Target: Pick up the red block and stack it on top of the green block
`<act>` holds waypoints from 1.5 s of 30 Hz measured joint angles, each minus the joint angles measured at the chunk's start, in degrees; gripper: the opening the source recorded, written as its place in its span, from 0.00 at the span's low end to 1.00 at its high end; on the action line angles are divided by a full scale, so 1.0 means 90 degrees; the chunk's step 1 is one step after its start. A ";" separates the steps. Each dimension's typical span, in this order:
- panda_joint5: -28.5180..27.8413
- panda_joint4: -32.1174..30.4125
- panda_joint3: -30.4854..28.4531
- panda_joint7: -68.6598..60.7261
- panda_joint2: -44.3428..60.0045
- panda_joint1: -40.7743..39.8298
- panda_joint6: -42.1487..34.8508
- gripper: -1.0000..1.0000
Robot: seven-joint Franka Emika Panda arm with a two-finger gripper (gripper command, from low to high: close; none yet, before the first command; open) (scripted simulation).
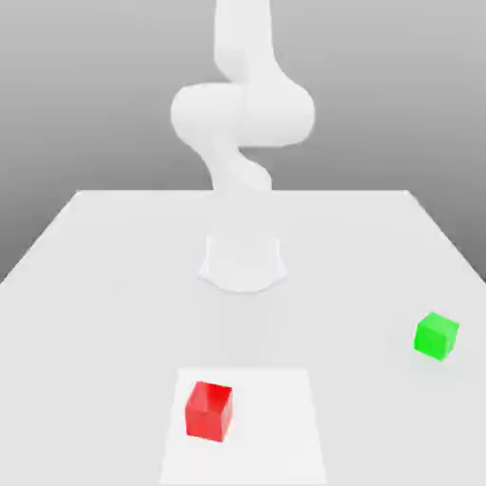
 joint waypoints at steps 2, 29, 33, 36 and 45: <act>0.0093 -0.0217 -0.0092 0.0009 0.0499 0.0028 0.0256 0.50; 0.0297 -0.2015 -0.0228 0.0558 0.6239 -0.0278 0.3690 0.00; 0.0297 -0.2000 -0.0196 0.0564 0.6351 -0.0306 0.3789 0.00; 0.0189 -0.2057 -0.0268 0.0638 0.5957 -0.0260 0.3455 0.00; 0.0011 -0.2274 0.0331 0.0155 0.4766 0.0834 0.2471 0.00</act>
